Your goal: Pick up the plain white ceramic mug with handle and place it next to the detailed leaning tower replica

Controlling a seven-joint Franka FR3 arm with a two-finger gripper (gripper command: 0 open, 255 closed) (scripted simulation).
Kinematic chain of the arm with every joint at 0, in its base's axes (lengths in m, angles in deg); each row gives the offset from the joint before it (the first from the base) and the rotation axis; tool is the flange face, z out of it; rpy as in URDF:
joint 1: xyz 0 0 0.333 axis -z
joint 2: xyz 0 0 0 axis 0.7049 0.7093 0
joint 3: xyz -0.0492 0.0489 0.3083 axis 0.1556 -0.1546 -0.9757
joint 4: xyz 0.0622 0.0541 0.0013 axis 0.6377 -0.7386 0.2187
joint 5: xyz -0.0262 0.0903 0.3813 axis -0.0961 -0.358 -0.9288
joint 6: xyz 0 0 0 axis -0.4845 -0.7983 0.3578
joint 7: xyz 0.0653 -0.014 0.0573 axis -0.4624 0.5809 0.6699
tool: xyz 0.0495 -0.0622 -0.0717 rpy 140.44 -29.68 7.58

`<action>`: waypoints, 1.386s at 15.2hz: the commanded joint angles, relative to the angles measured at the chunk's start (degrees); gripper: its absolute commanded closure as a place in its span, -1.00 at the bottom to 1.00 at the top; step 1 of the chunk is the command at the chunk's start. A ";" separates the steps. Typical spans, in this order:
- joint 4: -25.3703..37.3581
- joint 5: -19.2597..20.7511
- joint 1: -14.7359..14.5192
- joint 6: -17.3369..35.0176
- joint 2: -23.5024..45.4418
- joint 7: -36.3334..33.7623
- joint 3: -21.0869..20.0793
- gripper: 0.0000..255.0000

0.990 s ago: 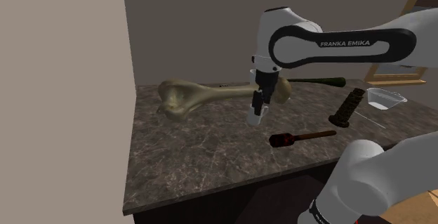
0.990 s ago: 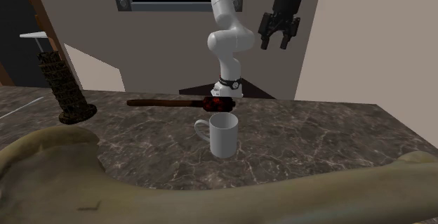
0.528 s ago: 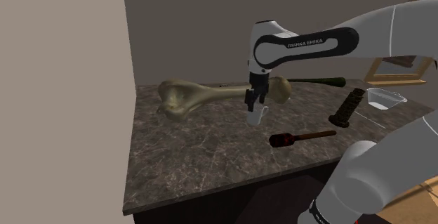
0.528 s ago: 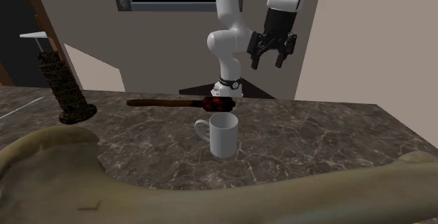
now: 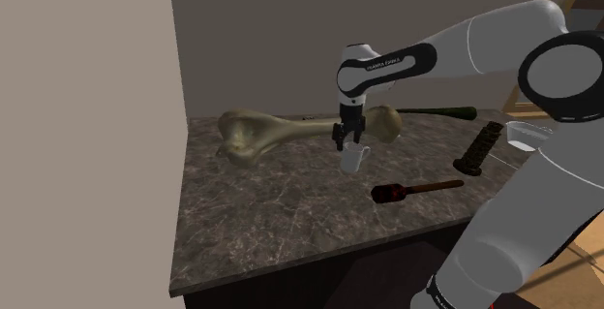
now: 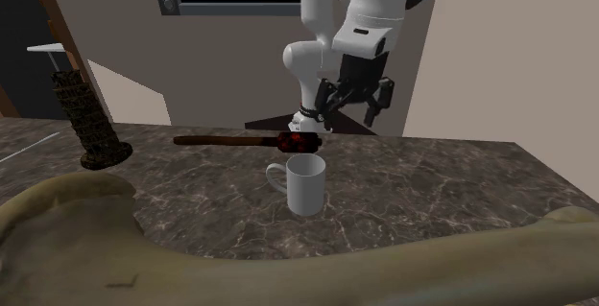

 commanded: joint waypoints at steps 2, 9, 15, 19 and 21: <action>4.21 -1.39 1.64 1.28 6.25 1.19 2.00 -1.00; 8.11 -3.82 3.78 4.28 14.29 2.49 3.81 -1.00; 5.71 -4.03 3.90 7.72 15.34 2.65 3.83 -1.00; 5.71 -4.03 3.90 7.72 15.35 2.66 3.83 -1.00; 5.72 -4.03 3.90 7.70 15.34 2.65 3.83 -1.00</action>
